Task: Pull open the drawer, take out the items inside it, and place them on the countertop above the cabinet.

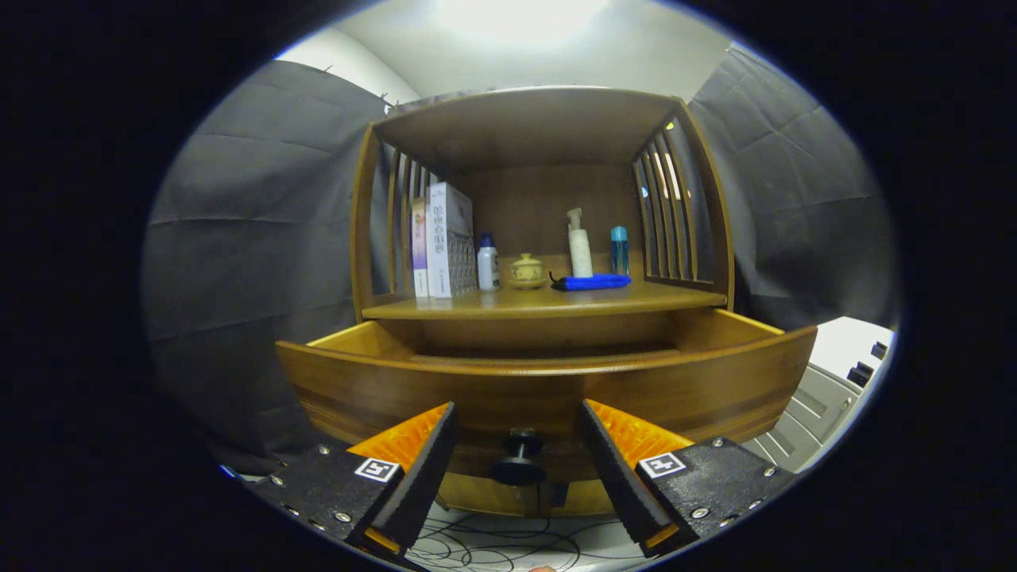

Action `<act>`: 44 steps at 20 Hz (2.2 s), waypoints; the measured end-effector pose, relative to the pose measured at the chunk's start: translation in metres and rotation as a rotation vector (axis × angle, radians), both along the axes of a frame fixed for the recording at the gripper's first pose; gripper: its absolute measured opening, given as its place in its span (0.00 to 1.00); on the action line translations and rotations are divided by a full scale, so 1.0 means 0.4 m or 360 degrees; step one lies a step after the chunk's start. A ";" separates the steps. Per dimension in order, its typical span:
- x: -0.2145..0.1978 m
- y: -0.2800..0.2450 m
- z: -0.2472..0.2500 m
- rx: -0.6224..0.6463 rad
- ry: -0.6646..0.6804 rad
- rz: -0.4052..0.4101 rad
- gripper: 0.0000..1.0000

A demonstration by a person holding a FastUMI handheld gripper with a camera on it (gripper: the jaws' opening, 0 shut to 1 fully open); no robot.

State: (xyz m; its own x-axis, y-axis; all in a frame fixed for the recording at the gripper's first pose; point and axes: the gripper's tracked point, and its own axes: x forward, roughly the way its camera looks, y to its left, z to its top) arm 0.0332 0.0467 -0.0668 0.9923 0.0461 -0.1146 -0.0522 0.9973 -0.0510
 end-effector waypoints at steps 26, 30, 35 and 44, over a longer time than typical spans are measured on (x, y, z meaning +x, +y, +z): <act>0.312 -0.099 -0.023 0.0129 0.0786 0.0042 0.94; 0.307 -0.107 -0.088 0.0105 0.0998 0.0061 0.93; 0.293 -0.116 -0.133 0.0092 0.1210 0.0072 0.93; 0.282 -0.099 -0.167 0.0200 0.1276 0.0100 0.38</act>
State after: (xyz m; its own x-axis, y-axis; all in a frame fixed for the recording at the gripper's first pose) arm 0.1459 0.0070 -0.1337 0.6061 0.1590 -0.7794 -0.0815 0.9871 0.1379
